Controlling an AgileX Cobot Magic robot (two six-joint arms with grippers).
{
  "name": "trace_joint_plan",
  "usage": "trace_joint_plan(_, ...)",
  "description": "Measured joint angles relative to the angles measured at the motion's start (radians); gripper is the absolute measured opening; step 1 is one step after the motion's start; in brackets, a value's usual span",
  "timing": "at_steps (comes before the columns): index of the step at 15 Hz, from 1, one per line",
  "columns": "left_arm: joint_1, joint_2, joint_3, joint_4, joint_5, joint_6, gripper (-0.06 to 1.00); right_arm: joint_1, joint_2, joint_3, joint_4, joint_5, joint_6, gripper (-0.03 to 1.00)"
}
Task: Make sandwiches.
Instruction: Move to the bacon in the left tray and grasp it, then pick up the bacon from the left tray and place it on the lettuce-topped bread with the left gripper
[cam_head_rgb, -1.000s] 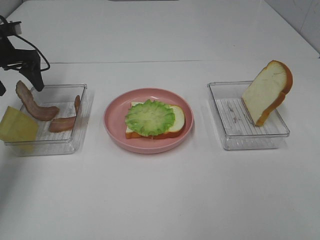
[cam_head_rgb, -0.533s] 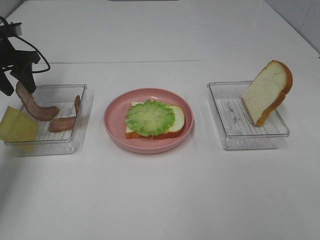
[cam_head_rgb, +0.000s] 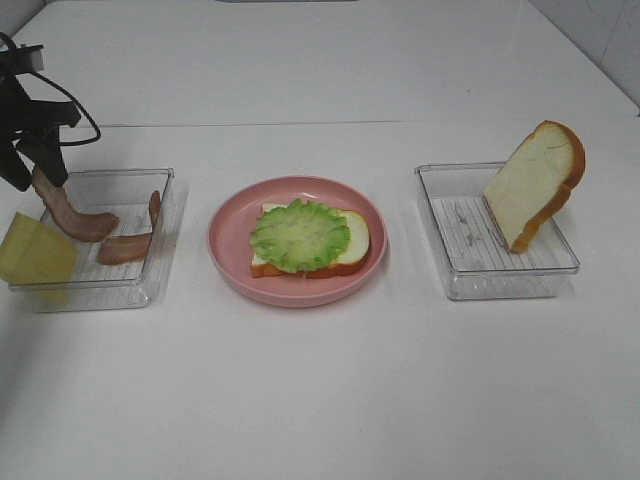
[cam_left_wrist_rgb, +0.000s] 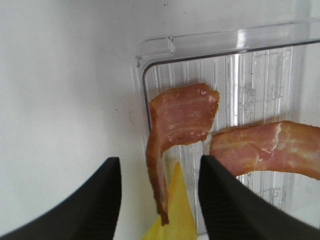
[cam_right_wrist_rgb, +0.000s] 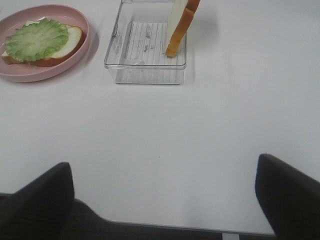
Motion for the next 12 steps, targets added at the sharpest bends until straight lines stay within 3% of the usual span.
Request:
trace_joint_plan(2,0.0,0.0,0.0,0.0,0.0,-0.001,0.24,0.0,0.0,0.0,0.0,0.0,0.0,0.94)
trace_joint_plan(3,0.0,0.0,0.0,0.0,0.0,-0.001,0.05,0.0,0.0,0.0,0.0,0.0,0.0,0.94)
trace_joint_plan(4,0.0,0.0,0.0,0.0,0.0,-0.001,0.0,0.0,0.0,0.0,0.0,0.0,0.0,0.94)
trace_joint_plan(12,0.0,-0.088,0.0,-0.018,0.0,-0.001,0.0,0.0,0.0,0.0,0.0,0.0,0.0,0.94)
